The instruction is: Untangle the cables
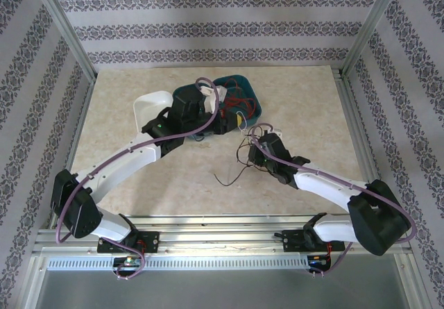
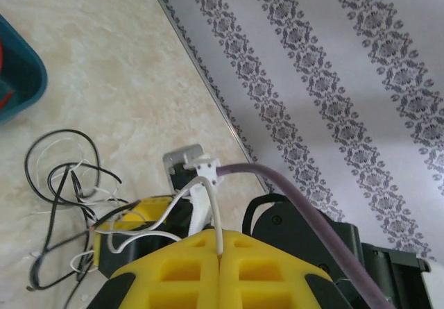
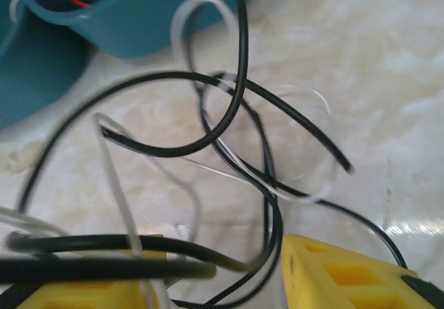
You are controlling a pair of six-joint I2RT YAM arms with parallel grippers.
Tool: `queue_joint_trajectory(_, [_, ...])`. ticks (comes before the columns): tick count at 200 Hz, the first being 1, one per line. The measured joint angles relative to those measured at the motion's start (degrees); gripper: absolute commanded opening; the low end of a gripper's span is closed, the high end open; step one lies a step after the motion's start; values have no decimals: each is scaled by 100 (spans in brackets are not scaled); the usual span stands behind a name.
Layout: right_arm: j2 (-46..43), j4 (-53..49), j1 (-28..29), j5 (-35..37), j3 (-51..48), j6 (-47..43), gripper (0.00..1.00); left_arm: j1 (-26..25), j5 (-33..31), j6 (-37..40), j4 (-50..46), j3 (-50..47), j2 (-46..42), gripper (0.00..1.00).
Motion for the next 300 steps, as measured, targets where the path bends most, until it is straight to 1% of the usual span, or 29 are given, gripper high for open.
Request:
queue_joint_trajectory(24, [-22, -61, -177, 4, -127, 125, 53, 205, -46, 42, -4, 0, -127, 0])
queue_joint_trajectory(38, [-44, -103, -289, 20, -175, 166, 53, 317, -96, 83, -9, 0, -254, 0])
queue_joint_trajectory(73, [-66, -258, -516, 52, -203, 313, 46, 446, -160, 245, -44, 133, -507, 0])
queue_joint_trajectory(102, [-66, -334, -566, 61, -203, 402, 36, 450, -162, 428, -96, 315, -538, 0])
queue_joint_trajectory(150, [-92, -459, -623, 63, -203, 455, 33, 535, -358, 717, -389, 389, -667, 0])
queue_joint_trajectory(159, [-127, -511, -640, 66, -203, 468, 36, 597, -426, 776, -485, 426, -688, 0])
queue_joint_trajectory(170, [-192, -570, -662, 101, -205, 538, 46, 680, -514, 835, -564, 474, -719, 0])
queue_joint_trajectory(206, [-428, -680, -772, 157, -295, 557, 52, 1021, -785, 1047, -802, 629, -966, 0])
queue_joint_trajectory(232, [-540, -732, -841, 173, -352, 560, 58, 1088, -1047, 1263, -962, 911, -1163, 0])
queue_joint_trajectory(261, [-610, -804, -903, 192, -354, 551, 72, 1128, -1305, 1532, -1082, 1290, -1244, 0])
queue_joint_trajectory(282, [-612, -852, -940, 219, -367, 577, 74, 1231, -1456, 1663, -1097, 1478, -1244, 0])
queue_joint_trajectory(300, [-612, -890, -964, 236, -400, 584, 73, 1292, -1491, 1707, -1104, 1609, -1235, 0])
